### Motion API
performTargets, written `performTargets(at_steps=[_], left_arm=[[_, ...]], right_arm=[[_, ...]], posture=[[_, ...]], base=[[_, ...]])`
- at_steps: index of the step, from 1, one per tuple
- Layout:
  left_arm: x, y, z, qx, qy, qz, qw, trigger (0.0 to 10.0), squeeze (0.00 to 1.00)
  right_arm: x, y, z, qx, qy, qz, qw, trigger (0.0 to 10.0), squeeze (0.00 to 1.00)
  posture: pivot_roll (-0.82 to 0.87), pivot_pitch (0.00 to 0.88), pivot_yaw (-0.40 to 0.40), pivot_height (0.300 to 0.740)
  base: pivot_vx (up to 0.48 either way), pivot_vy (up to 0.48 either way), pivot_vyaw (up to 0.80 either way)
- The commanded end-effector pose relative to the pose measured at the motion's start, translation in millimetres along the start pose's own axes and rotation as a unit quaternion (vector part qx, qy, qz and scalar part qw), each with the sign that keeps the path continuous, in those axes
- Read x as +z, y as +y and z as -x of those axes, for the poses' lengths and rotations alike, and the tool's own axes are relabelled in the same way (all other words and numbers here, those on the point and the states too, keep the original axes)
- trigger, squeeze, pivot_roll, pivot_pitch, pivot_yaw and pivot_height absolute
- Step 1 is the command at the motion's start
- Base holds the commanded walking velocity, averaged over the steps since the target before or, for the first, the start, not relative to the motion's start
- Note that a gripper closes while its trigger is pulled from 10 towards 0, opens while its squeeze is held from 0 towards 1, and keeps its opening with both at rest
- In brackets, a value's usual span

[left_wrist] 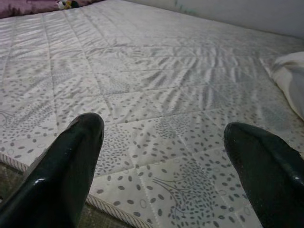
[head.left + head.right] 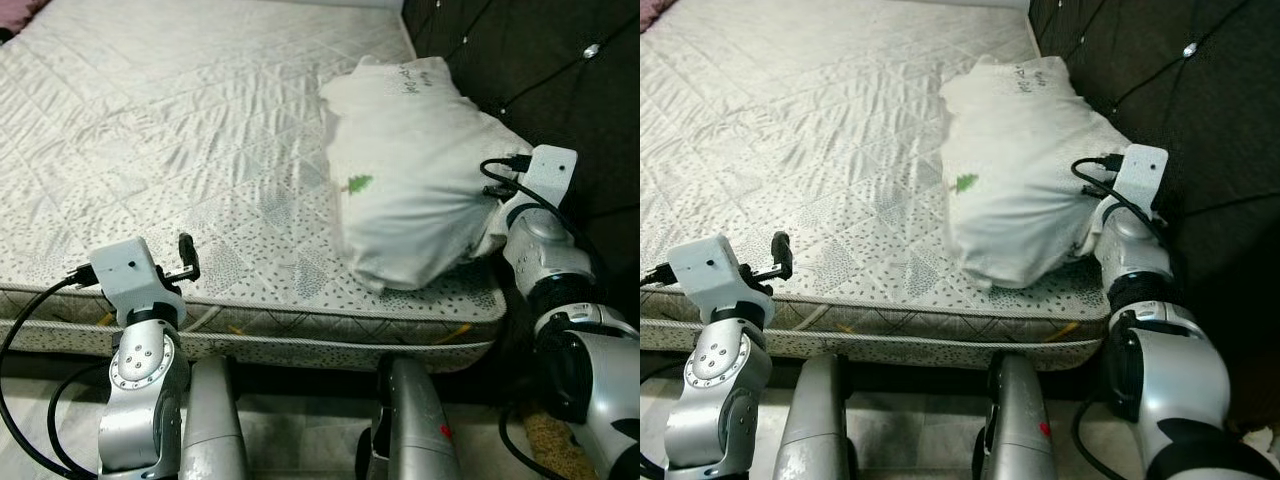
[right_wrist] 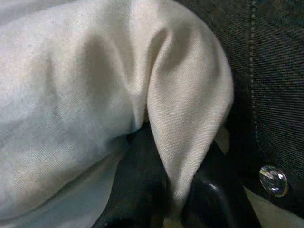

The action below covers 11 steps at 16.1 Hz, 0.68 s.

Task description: Clean up the room

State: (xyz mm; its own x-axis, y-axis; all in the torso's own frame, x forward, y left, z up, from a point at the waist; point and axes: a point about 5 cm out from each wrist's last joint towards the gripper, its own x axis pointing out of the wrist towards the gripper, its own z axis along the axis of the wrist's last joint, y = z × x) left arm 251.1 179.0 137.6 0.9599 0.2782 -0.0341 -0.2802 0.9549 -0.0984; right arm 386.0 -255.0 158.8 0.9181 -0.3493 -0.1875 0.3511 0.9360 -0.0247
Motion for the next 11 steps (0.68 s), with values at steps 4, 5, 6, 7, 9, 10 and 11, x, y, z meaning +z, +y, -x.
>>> performTargets(at_steps=[4,5,6,7,9,10,11], left_arm=[[-3.6,-0.7,2.7,-0.001,0.004,-0.009,1.0,10.0,0.0],[-3.9,-1.2,2.9,-0.002,0.005,-0.008,1.0,10.0,0.0],[-2.6,-2.0,2.7,-0.002,0.002,-0.009,1.0,10.0,0.0],[-2.0,-2.2,2.6,-0.002,0.001,-0.01,1.0,10.0,0.0],[-1.5,-0.1,1.9,0.0,-0.001,-0.014,1.0,10.0,0.0],[-1.3,0.3,1.9,0.001,-0.002,-0.015,1.0,10.0,0.0],[-1.0,0.8,2.0,0.004,-0.001,-0.013,1.0,10.0,0.0]], right_arm=[[-27.7,-3.6,12.3,-0.018,-0.013,0.01,1.0,0.0,0.0],[-39.4,4.4,17.7,-0.004,-0.003,0.008,1.0,0.0,0.0],[-55.8,18.6,28.8,0.024,0.006,0.009,1.0,0.0,0.0],[-62.8,25.0,34.2,0.039,0.01,0.01,0.999,0.0,0.0],[-85.1,44.8,59.8,0.091,0.02,0.023,0.995,0.0,0.0],[-86.6,46.1,63.0,0.095,0.02,0.025,0.995,0.0,0.0],[-85.0,46.3,67.1,0.096,0.013,0.021,0.995,0.0,0.0]], posture=[[0.1,0.026,-0.061,0.536],[0.1,0.028,-0.06,0.536],[0.1,0.028,-0.059,0.536],[0.1,0.028,-0.059,0.536],[0.1,0.031,-0.059,0.536],[0.1,0.031,-0.059,0.536],[0.1,0.032,-0.059,0.536]], base=[[0.0,0.0,0.0],[0.0,0.0,0.0],[0.0,0.0,0.0],[0.0,0.0,0.0],[0.0,0.0,0.0],[0.0,0.0,0.0],[0.0,0.0,0.0]])
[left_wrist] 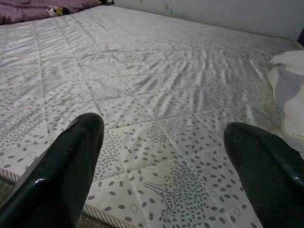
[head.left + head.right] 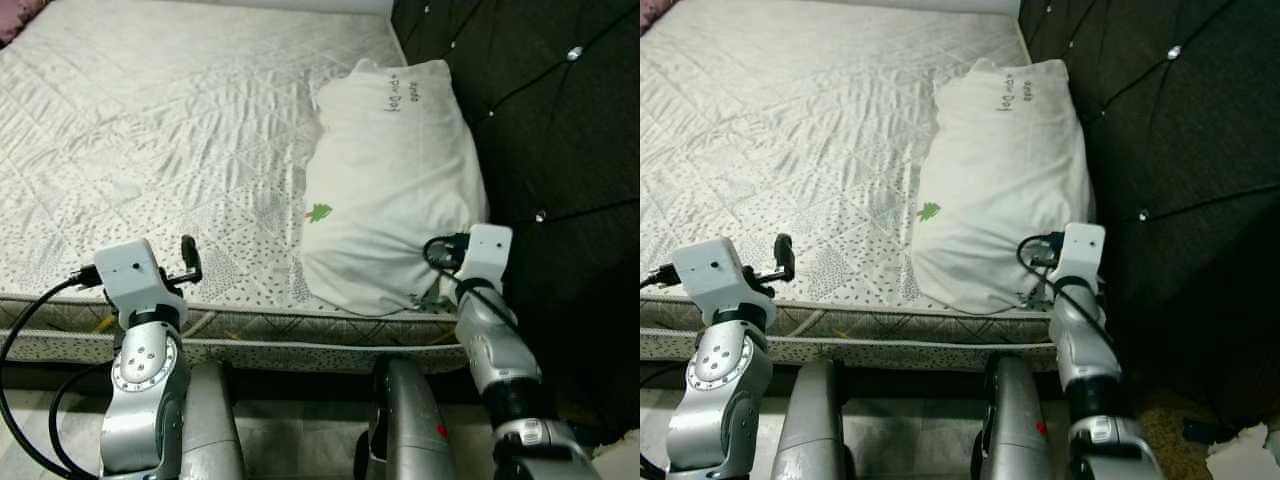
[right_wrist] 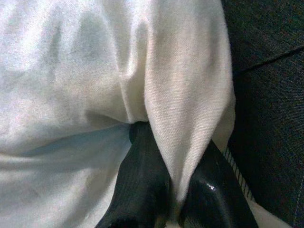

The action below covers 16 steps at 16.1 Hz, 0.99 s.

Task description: Clean up the room

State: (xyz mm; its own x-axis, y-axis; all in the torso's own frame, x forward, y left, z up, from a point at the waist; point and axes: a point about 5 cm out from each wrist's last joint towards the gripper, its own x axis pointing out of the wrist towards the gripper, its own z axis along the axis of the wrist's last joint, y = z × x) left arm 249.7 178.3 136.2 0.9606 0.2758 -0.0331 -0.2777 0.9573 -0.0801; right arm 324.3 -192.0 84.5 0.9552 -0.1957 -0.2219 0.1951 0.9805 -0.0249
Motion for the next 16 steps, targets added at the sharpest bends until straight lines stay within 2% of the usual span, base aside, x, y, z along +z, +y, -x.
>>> performTargets(at_steps=[1,4,6,7,9,10,11,12,13,15,16], left_arm=[[0.6,0.9,0.8,0.005,-0.001,-0.004,1.0,10.0,0.0],[-0.7,-1.4,0.2,0.001,0.0,-0.006,1.0,10.0,0.0],[0.6,-2.1,-2.1,0.002,-0.001,-0.004,1.0,10.0,0.0],[1.1,-1.8,-2.8,0.003,-0.001,-0.004,1.0,10.0,0.0],[1.9,1.4,-3.1,0.007,-0.003,-0.005,1.0,10.0,0.0],[2.0,2.8,-3.4,0.008,-0.004,-0.006,1.0,10.0,0.0],[2.0,3.2,-3.5,0.009,-0.004,-0.007,1.0,10.0,0.0],[1.8,3.0,-4.0,0.01,-0.005,-0.007,1.0,10.0,0.0],[1.6,1.4,-3.8,0.01,-0.005,-0.007,1.0,10.0,0.0],[1.1,-0.7,-2.6,0.008,-0.004,-0.005,1.0,10.0,0.0],[0.3,0.2,-1.7,0.008,-0.002,-0.006,1.0,10.0,0.0]], right_arm=[[7.0,8.3,4.4,0.022,-0.016,0.006,1.0,0.0,0.0],[13.3,9.6,8.5,0.042,-0.027,0.011,0.999,0.0,0.0],[26.6,1.2,-4.1,0.033,-0.04,0.022,0.998,0.0,0.0],[35.7,-8.6,-13.2,0.011,-0.046,0.026,0.999,0.0,0.0],[62.6,-40.1,-31.1,-0.051,-0.066,0.03,0.996,0.0,0.0],[76.8,-60.4,-35.8,-0.088,-0.074,0.034,0.993,0.0,0.0],[82.3,-69.3,-36.7,-0.105,-0.077,0.032,0.991,0.0,0.0],[93.3,-95.8,-37.1,-0.156,-0.082,0.026,0.984,0.0,0.0],[95.0,-106.4,-35.9,-0.178,-0.083,0.027,0.98,0.0,0.0],[88.5,-115.8,-33.8,-0.194,-0.075,0.037,0.977,0.0,0.0],[71.3,-121.3,-28.9,-0.199,-0.055,0.049,0.977,0.0,0.0]], posture=[[0.1,0.033,-0.057,0.536],[0.09,0.031,-0.057,0.536],[0.09,0.031,-0.057,0.536],[0.09,0.029,-0.056,0.536],[0.1,0.027,-0.057,0.536],[0.1,0.024,-0.059,0.536],[0.1,0.024,-0.06,0.536],[0.09,0.023,-0.062,0.536],[0.09,0.023,-0.062,0.536],[0.09,0.023,-0.064,0.536],[0.09,0.024,-0.066,0.536]], base=[[0.0,0.0,0.0],[0.0,0.0,0.0],[0.0,0.0,0.0],[0.0,0.0,0.0],[0.0,0.0,0.0],[0.0,0.0,0.0],[0.0,0.0,0.0],[0.0,0.0,0.0],[0.0,0.0,0.0],[0.0,0.0,0.0],[0.0,0.0,0.0]])
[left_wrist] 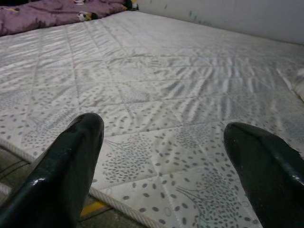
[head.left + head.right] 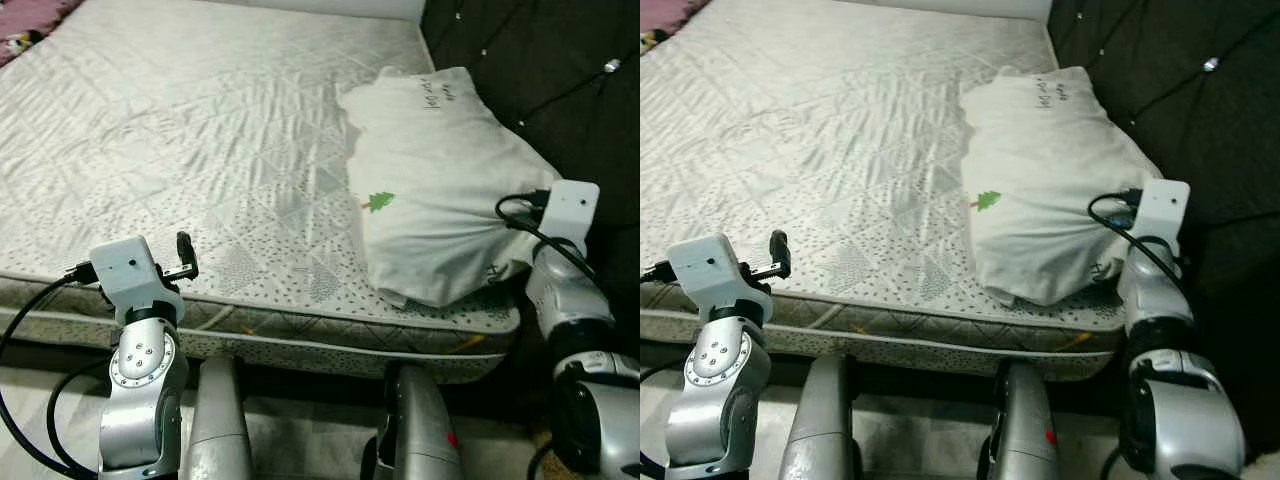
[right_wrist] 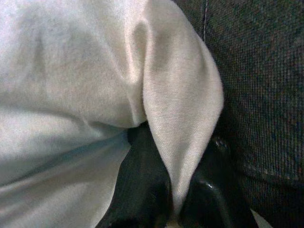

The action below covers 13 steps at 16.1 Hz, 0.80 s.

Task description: Clean up the room

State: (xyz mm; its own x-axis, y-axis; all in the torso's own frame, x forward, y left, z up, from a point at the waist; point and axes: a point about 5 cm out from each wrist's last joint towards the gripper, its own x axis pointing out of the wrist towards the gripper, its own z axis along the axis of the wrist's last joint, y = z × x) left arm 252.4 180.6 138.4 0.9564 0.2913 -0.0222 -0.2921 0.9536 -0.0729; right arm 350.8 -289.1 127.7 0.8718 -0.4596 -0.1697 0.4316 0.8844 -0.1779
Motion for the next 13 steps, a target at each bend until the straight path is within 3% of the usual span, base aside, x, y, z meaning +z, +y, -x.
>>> performTargets(at_steps=[1,4,9,11,13], left_arm=[[-2.5,-0.4,1.7,0.0,0.004,-0.003,1.0,10.0,0.0],[-2.8,3.8,0.4,0.002,0.004,-0.008,1.0,10.0,0.0],[-3.8,-2.1,-0.6,-0.01,0.005,-0.008,1.0,10.0,0.0],[-4.0,-1.7,-0.6,-0.01,0.005,-0.008,1.0,10.0,0.0],[-3.9,-1.1,-1.0,-0.01,0.005,-0.009,1.0,10.0,0.0]], right_arm=[[12.0,-33.7,-1.8,-0.062,-0.034,0.0,0.998,0.0,0.0],[-18.6,-37.8,22.0,-0.035,-0.034,0.027,0.998,0.0,0.0],[-66.5,-15.5,93.5,0.088,0.002,0.072,0.993,0.0,0.0],[-71.8,-9.2,105.9,0.106,0.008,0.075,0.991,0.0,0.0],[-67.5,-4.0,100.6,0.104,0.012,0.07,0.992,0.0,0.0]], posture=[[0.09,0.024,-0.067,0.536],[0.07,0.029,-0.065,0.536],[0.05,0.028,-0.066,0.536],[0.05,0.027,-0.064,0.536],[0.05,0.026,-0.064,0.536]], base=[[0.0,0.0,0.0],[0.0,0.0,0.0],[0.0,0.0,0.0],[0.0,0.0,0.0],[0.0,0.0,0.0]])
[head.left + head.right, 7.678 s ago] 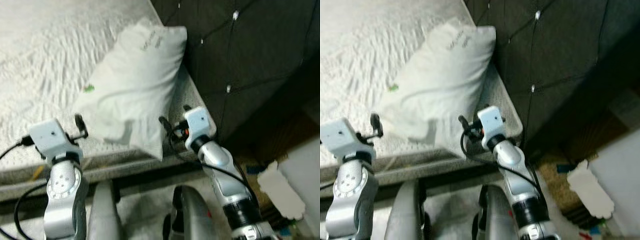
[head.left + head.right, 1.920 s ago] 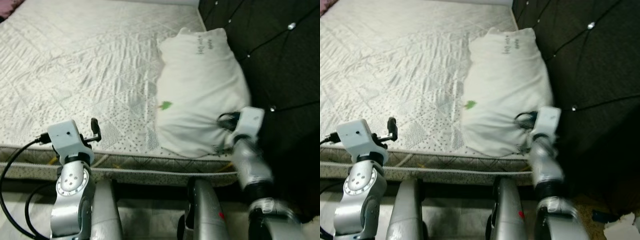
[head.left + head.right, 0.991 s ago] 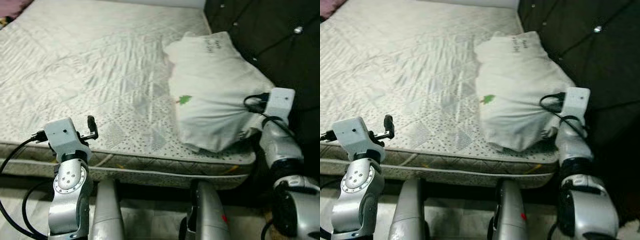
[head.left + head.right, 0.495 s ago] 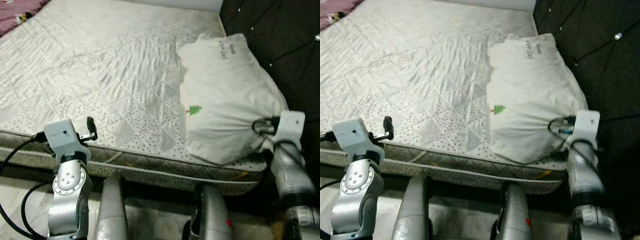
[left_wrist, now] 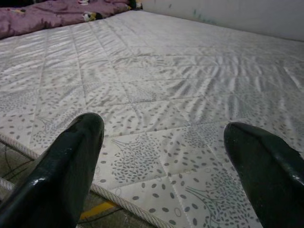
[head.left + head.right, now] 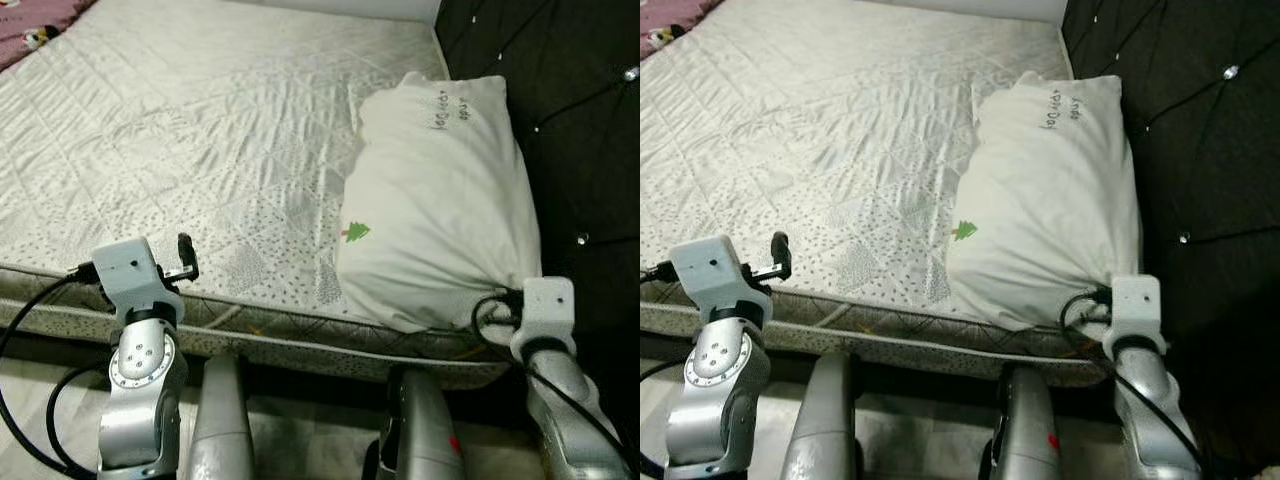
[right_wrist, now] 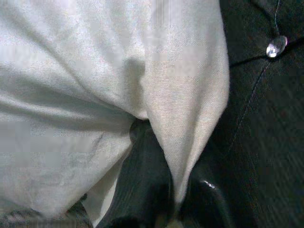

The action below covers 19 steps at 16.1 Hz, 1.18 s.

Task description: Clean up the room

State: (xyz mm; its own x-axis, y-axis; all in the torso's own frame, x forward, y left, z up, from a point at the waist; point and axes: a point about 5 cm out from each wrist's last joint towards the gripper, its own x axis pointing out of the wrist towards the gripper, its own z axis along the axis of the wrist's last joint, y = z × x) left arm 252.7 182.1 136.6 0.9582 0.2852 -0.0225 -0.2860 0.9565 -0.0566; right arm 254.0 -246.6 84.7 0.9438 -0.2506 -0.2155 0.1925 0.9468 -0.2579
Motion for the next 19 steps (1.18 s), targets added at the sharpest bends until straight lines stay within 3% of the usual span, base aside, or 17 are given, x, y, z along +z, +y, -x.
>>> performTargets(at_steps=[1,3,4,5,8,10,11,12,13,14,16,19], left_arm=[[-1.5,-2.6,-0.9,-0.006,0.003,-0.001,1.0,10.0,0.0],[-1.0,-2.2,-1.5,-0.005,0.002,-0.001,1.0,10.0,0.0],[-0.8,-1.0,-1.0,-0.002,0.001,-0.001,1.0,10.0,0.0],[-0.7,-0.7,-0.7,-0.002,0.001,-0.001,1.0,10.0,0.0],[-2.0,3.9,2.6,0.012,0.004,-0.002,1.0,10.0,0.0],[-2.3,3.5,2.6,0.013,0.004,-0.004,1.0,10.0,0.0],[-2.7,2.4,2.6,0.012,0.005,-0.005,1.0,10.0,0.0],[-2.8,2.0,2.6,0.011,0.006,-0.005,1.0,10.0,0.0],[-2.9,1.8,2.7,0.012,0.007,-0.005,1.0,10.0,0.0],[-2.9,0.1,3.4,-0.004,0.009,0.032,0.999,10.0,0.0],[-2.3,0.8,5.2,0.0,0.01,0.057,0.998,10.0,0.0],[-3.2,2.7,5.1,0.014,0.011,0.034,0.999,10.0,0.0]], right_arm=[[3.5,-7.6,-5.6,-0.013,0.004,0.002,1.0,0.0,0.0],[14.1,-13.7,-20.8,-0.026,-0.007,0.0,1.0,0.0,0.0],[35.8,-27.5,-44.1,-0.054,-0.025,-0.004,0.998,0.0,0.0],[42.1,-32.1,-50.0,-0.064,-0.03,-0.006,0.998,0.0,0.0],[73.3,-65.5,-70.6,-0.129,-0.052,-0.022,0.99,0.0,0.0],[76.1,-66.8,-73.5,-0.132,-0.055,-0.027,0.989,0.0,0.0],[75.4,-59.7,-76.4,-0.121,-0.056,-0.024,0.991,0.0,0.0],[70.2,-51.2,-76.1,-0.108,-0.048,-0.019,0.993,10.0,0.0],[62.5,-42.1,-75.4,-0.091,-0.039,-0.018,0.995,10.0,0.0],[54.1,-29.2,-69.9,-0.066,-0.037,-0.043,0.996,10.0,1.0],[42.5,-11.3,-62.9,-0.041,-0.026,-0.044,0.998,10.0,1.0],[36.9,7.1,-57.6,-0.013,-0.032,-0.039,0.999,10.0,1.0]], posture=[[0.05,0.025,-0.065,0.536],[0.06,0.025,-0.066,0.536],[0.06,0.025,-0.07,0.536],[0.06,0.025,-0.07,0.536],[0.08,0.028,-0.08,0.536],[0.08,0.031,-0.079,0.536],[0.07,0.034,-0.076,0.536],[0.07,0.035,-0.076,0.536],[0.07,0.036,-0.075,0.536],[0.07,0.038,-0.076,0.536],[0.07,0.039,-0.074,0.536],[0.08,0.039,-0.075,0.536]], base=[[0.0,0.0,0.0],[0.0,0.0,0.0],[0.0,0.0,0.0],[0.0,0.0,0.0],[0.0,0.0,0.0],[0.0,0.0,0.0],[0.0,0.0,0.0],[0.0,0.0,0.0],[0.0,0.0,0.0],[0.0,0.0,0.0],[0.0,0.0,0.0],[0.0,0.0,0.0]])
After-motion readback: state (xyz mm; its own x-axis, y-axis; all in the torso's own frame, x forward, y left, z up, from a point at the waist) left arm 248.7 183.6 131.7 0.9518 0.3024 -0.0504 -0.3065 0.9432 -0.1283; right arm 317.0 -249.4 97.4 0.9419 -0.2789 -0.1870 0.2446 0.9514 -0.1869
